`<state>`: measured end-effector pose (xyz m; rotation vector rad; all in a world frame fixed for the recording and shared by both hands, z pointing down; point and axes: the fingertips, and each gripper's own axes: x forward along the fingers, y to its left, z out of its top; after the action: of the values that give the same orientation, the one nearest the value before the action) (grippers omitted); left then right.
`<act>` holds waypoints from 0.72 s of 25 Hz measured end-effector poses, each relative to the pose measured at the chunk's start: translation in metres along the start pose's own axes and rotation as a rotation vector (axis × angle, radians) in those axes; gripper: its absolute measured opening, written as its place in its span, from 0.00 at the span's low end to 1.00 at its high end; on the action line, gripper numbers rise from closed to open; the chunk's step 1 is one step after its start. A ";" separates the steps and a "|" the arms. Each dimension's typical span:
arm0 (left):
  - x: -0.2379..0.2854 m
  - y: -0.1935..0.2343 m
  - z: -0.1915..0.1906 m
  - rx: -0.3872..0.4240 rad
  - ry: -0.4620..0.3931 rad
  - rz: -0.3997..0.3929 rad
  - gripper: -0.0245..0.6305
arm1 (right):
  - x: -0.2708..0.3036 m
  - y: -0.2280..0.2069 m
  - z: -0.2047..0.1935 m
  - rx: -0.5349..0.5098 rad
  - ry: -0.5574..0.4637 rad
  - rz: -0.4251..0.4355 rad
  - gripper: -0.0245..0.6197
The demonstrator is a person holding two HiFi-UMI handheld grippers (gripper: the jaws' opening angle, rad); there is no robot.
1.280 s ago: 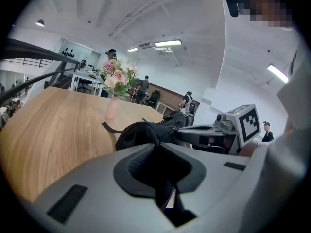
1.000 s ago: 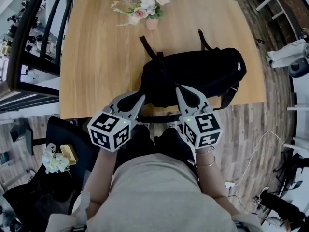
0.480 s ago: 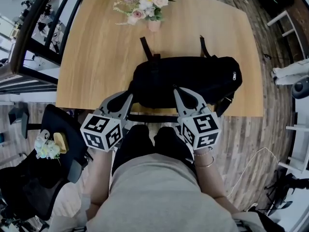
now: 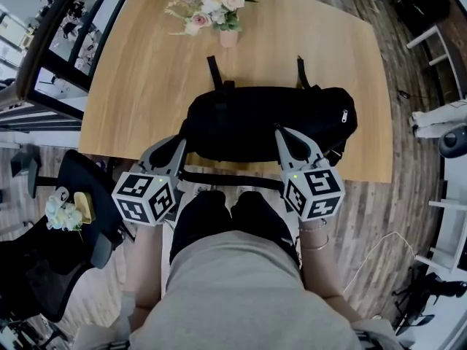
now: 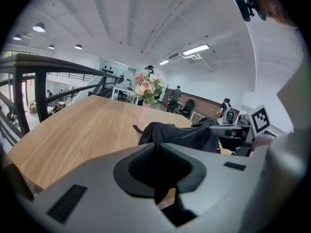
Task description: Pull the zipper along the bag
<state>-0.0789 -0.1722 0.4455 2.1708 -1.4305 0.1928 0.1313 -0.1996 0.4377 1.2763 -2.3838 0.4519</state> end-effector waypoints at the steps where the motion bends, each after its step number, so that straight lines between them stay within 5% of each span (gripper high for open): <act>1: 0.000 0.000 0.000 0.001 -0.002 0.008 0.11 | -0.002 -0.005 0.000 -0.001 -0.002 -0.003 0.05; 10: -0.001 0.001 0.002 -0.027 -0.034 0.070 0.11 | -0.012 -0.030 0.000 0.013 -0.018 -0.012 0.05; 18: -0.004 -0.016 0.008 0.140 -0.005 0.110 0.16 | -0.016 -0.032 -0.001 0.044 -0.033 0.049 0.05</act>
<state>-0.0677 -0.1681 0.4317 2.2046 -1.5831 0.3370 0.1665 -0.2045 0.4343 1.2563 -2.4502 0.5042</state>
